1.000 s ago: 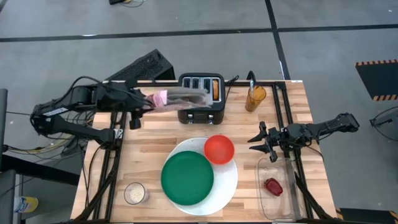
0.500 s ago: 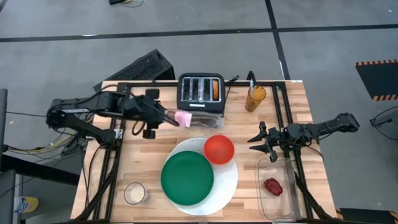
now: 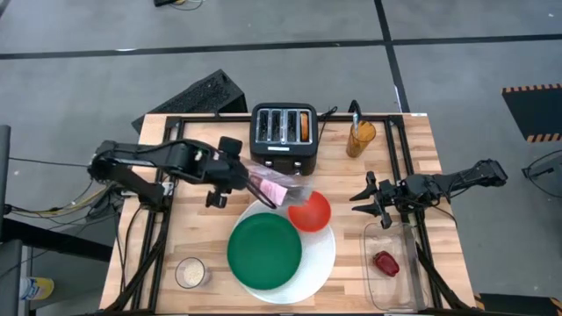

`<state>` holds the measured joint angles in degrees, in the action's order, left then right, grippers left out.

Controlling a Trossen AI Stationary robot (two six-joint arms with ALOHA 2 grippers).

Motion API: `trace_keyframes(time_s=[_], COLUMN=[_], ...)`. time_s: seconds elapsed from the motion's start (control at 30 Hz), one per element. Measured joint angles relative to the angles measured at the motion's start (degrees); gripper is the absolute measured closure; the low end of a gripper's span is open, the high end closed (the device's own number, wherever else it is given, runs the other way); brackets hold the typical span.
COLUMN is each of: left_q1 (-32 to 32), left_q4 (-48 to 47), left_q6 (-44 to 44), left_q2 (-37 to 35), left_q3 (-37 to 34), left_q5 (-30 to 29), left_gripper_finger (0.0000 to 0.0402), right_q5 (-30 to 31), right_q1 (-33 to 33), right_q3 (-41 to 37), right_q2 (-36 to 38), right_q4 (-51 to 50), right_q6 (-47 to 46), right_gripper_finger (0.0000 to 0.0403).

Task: Arrange a breakfast setting
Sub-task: Pour the cereal from the cereal box into the orange bowl

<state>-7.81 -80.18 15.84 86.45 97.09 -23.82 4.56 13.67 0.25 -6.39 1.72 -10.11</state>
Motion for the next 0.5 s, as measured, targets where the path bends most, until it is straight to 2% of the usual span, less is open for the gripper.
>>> trace_keyframes(time_s=[0.2,0.5], left_q1=[-0.7,-1.9], left_q4=[-3.0,-4.5], left_q6=[1.4,1.5], left_q2=[4.5,5.6], left_q3=[0.8,0.9], left_q5=[-2.5,-4.1], left_gripper_finger=[0.024,0.024], right_q5=[0.0,0.0], right_q1=[0.0,0.0], right_q3=[0.0,0.0], right_q2=[0.0,0.0], right_q4=[0.0,0.0], right_q6=[0.0,0.0], right_gripper_finger=[0.0246,0.0246])
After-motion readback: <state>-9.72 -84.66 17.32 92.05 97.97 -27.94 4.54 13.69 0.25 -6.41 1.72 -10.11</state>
